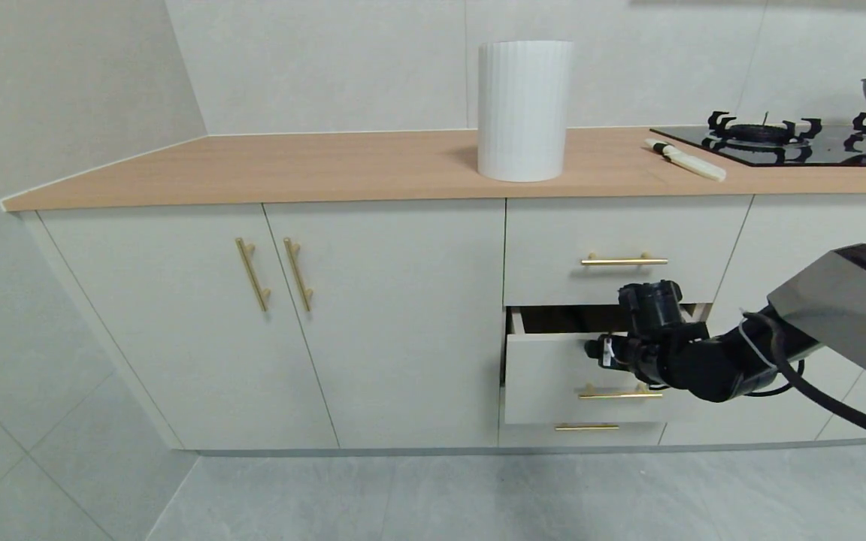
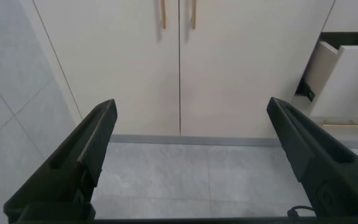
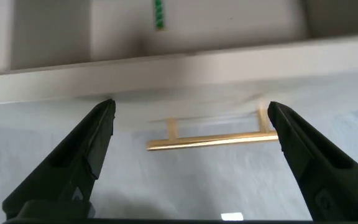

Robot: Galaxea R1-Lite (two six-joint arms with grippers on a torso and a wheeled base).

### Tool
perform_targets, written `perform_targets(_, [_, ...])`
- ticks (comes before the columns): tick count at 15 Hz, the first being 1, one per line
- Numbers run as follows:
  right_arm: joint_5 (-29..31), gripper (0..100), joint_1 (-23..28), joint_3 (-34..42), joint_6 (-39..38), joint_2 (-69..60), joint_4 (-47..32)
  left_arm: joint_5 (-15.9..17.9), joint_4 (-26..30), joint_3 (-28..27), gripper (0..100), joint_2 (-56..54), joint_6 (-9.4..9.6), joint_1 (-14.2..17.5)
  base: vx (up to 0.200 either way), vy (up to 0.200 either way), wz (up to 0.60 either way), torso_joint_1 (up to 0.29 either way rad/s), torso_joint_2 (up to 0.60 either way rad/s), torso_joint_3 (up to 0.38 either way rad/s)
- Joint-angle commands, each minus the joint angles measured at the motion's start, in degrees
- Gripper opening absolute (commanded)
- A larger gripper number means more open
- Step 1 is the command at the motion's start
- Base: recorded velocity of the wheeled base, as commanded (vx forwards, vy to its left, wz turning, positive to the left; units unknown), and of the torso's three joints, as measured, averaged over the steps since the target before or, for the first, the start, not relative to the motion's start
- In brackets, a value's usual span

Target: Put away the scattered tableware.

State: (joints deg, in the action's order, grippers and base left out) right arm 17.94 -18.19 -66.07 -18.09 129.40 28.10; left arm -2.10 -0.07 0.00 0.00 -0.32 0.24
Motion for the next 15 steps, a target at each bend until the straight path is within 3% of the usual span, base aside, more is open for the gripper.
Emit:
perform_targets(1, [-0.01, 100, 0.70, -0.02, -0.01, 2.61, 2.75, -0.01, -0.01, 0.00, 100, 0.09, -0.03, 0.02, 0.000, 0.000, 0.00, 0.000, 0.00, 0.000])
perform_targets(7, [0.16, 100, 2.90, -2.13, -0.01, 8.41, 12.15, -0.01, -0.01, 0.00, 100, 0.09, -0.03, 0.02, 0.000, 0.000, 0.00, 0.000, 0.00, 0.000])
perform_targets(15, [1.04, 100, 5.97, -8.02, -0.54, 13.42, 15.32, -0.01, -0.01, 0.00, 100, 0.09, -0.03, 0.02, 0.000, 0.000, 0.00, 0.000, 0.00, 0.000])
